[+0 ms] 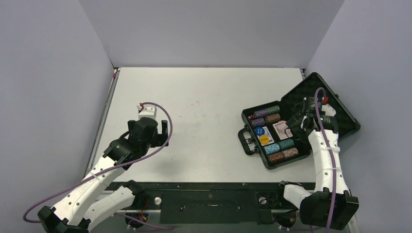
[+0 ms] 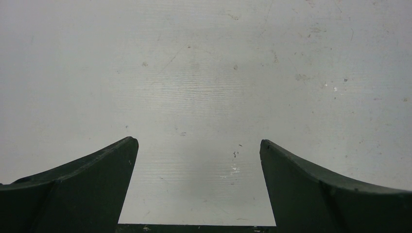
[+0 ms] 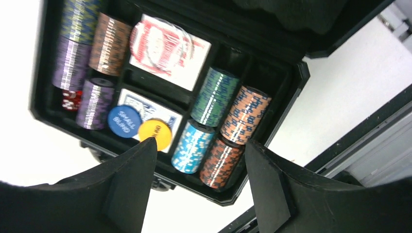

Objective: Pack up texas hold em set

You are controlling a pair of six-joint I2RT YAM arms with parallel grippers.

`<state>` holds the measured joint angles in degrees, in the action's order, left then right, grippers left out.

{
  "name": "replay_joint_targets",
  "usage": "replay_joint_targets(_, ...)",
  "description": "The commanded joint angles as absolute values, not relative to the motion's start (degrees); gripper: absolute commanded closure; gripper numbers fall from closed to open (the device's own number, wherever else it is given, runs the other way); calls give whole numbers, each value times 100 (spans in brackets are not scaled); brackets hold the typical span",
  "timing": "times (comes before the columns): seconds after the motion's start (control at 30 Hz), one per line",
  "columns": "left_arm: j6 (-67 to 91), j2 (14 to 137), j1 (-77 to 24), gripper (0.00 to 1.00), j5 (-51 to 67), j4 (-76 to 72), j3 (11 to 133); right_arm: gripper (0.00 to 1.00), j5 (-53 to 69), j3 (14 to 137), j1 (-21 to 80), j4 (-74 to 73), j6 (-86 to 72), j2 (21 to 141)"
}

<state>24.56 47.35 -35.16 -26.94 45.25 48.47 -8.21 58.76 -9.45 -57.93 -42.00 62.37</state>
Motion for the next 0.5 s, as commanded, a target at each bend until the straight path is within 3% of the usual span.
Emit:
replay_joint_targets(0.0, 2379, 4697, -3543, 4, -2659, 4438, 5036, 38, -979, 6737, -897, -6058, -3924, 6351)
replay_joint_targets(0.23, 2382, 4720, -3560, 4, -2665, 4445, 5036, 40, -986, 8290, -903, -6517, -3549, 6919)
replay_joint_targets(0.47, 2365, 4747, -3560, 4, -2624, 4439, 5035, 48, -620, 9133, -1234, -6639, -3306, 7339)
